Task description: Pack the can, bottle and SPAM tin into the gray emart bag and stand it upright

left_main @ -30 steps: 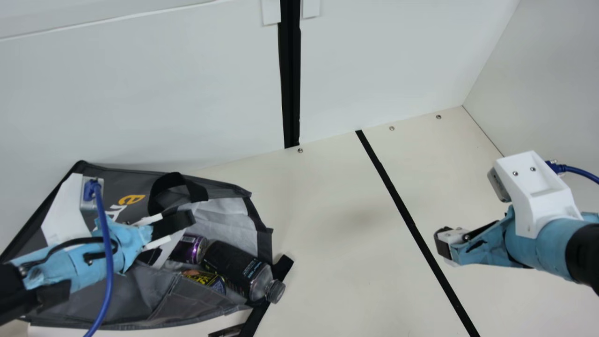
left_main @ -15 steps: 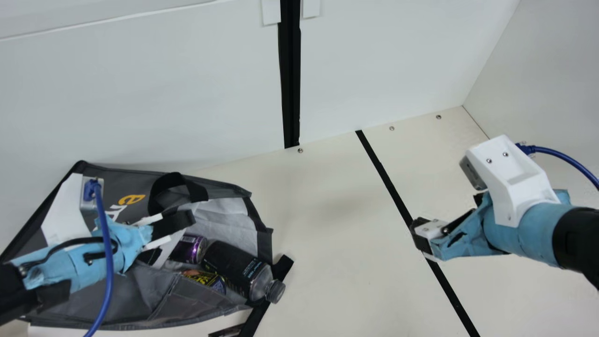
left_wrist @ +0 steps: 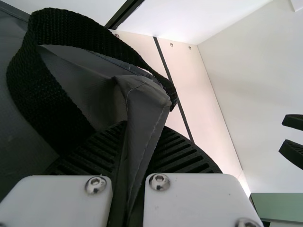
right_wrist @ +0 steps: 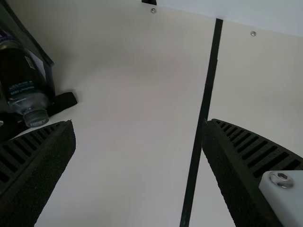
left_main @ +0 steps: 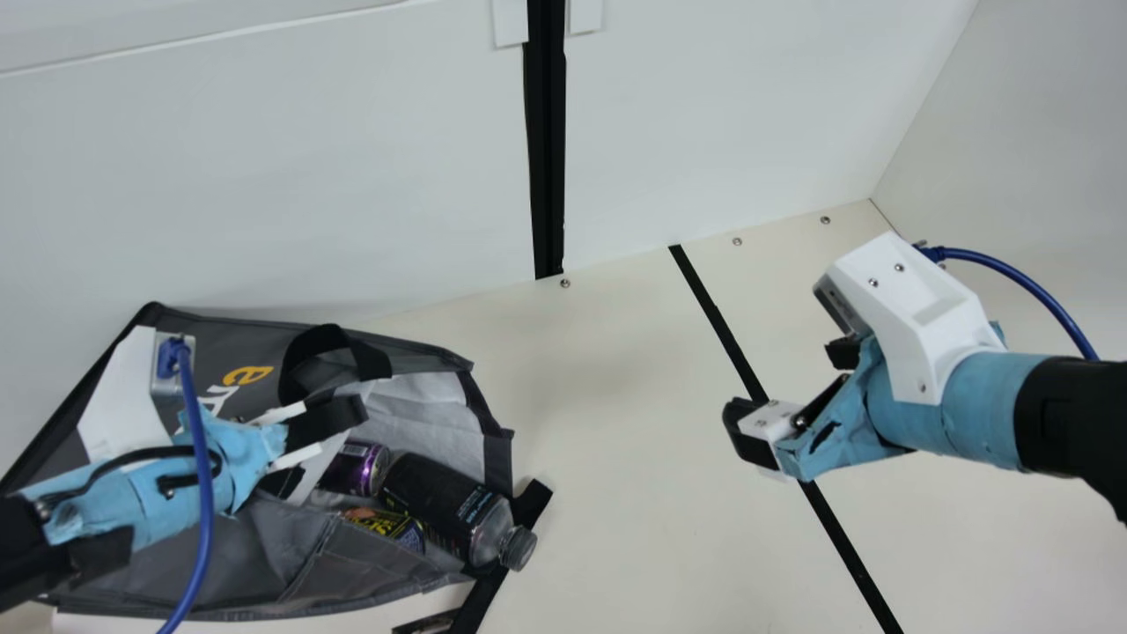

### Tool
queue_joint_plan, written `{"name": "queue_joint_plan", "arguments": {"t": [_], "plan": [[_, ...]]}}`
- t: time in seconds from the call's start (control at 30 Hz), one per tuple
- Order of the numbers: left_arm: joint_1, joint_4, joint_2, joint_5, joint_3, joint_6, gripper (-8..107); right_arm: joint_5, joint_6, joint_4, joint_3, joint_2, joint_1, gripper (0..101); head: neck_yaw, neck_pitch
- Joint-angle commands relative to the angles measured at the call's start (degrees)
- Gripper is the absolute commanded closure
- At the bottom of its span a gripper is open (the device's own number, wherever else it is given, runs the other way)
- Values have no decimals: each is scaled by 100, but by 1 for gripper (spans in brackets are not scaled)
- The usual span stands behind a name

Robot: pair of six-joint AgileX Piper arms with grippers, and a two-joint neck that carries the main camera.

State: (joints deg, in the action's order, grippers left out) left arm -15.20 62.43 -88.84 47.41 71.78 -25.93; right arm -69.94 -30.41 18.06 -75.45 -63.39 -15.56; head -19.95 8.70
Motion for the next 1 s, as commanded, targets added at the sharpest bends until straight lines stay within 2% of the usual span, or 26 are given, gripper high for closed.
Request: {"name": "queue_joint_plan", "arguments": {"t": [0.0,0.47,0.97], "plan": [[0,0,0,0,0,0,107,4,-168,209,-13,-38,-30,6,-5,130],[0,0,0,0,0,0,107,4,-1149,1310,176,-292,-290,6,-5,130],[0,0,0,0,0,0,107,4,-1975,2002,548,-583,-291,6,-5,130]]}}
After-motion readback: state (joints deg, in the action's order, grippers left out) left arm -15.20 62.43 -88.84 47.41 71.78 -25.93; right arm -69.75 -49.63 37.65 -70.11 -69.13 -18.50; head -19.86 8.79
